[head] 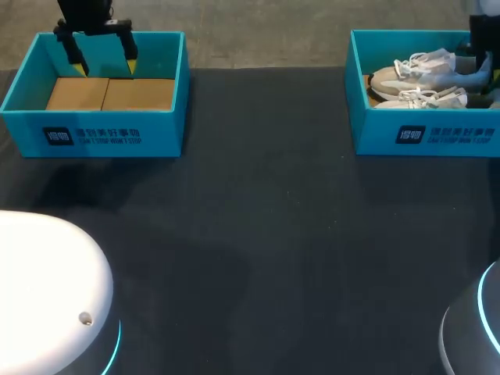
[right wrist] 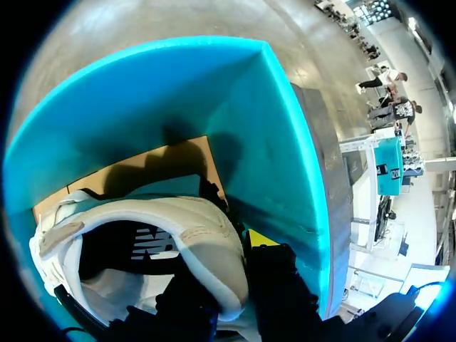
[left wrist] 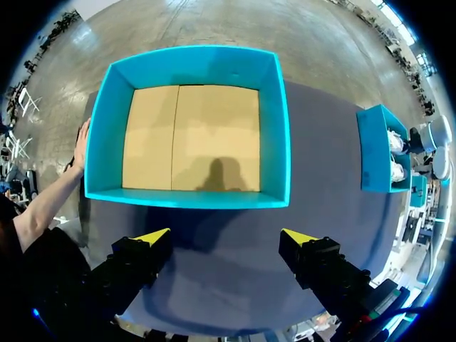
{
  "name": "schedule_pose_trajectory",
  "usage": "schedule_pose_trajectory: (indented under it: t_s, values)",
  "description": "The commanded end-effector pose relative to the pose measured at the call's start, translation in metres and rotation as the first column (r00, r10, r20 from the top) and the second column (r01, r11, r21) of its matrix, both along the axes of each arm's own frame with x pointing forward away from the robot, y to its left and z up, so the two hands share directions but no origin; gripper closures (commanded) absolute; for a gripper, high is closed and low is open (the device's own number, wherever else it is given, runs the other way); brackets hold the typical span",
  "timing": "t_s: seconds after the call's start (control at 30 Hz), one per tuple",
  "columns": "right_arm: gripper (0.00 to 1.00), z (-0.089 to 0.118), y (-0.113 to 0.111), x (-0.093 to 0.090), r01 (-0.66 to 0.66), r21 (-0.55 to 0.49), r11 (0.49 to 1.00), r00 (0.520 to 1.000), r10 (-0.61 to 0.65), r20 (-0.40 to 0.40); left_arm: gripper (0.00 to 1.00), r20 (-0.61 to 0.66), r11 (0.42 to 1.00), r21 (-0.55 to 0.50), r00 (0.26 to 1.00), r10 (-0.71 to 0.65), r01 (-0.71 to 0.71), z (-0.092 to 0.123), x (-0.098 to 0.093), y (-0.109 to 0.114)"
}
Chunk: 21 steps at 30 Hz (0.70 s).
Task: Take the shoe out of the shoebox, open the shoe tongue, remove and reinsert the insole, then place the shoe into the shoebox
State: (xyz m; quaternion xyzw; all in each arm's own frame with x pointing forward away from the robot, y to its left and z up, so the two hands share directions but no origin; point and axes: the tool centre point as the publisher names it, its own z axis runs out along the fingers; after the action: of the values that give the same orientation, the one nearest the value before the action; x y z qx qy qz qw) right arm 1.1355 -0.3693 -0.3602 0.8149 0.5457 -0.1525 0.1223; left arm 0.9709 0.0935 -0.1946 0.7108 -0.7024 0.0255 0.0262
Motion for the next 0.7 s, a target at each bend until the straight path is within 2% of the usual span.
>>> schedule_pose_trajectory:
  t_s: [0.03, 0.47, 0.5, 0.53, 0.63, 0.7]
  values:
    - [1.0, -0.006, -0.001, 0.008, 0.01, 0.002, 1.0, 1.0, -0.01, -0.02, 0.0, -0.002, 1.0, 0.006, 1.0, 0.002, -0.002, 0.0, 0.001, -0.001]
    - [0.99, -0.006, -0.003, 0.003, 0.034, 0.01, 0.999, 0.999, -0.034, -0.033, 0.0, -0.01, 1.0, 0.009, 1.0, -0.015, 0.015, -0.004, -0.002, -0.003]
    - [0.94, -0.005, -0.003, 0.003, 0.036, 0.013, 0.999, 0.999, -0.036, -0.032, 0.0, -0.011, 1.0, 0.009, 1.0, -0.015, 0.015, -0.004, -0.002, -0.003]
    - [0.84, -0.004, -0.003, 0.003, 0.036, 0.014, 0.999, 0.999, -0.036, -0.031, 0.0, -0.011, 1.0, 0.008, 1.0, -0.015, 0.015, -0.004, -0.002, -0.004]
    - [0.75, -0.001, -0.003, 0.002, 0.036, 0.025, 0.999, 0.999, -0.036, -0.027, 0.0, -0.007, 1.0, 0.003, 1.0, -0.006, 0.006, -0.002, -0.002, -0.004]
    - [0.64, 0.004, -0.001, 0.001, 0.033, 0.033, 0.999, 0.999, -0.032, -0.02, 0.0, 0.001, 1.0, 0.002, 1.0, 0.005, -0.005, 0.0, -0.003, -0.004]
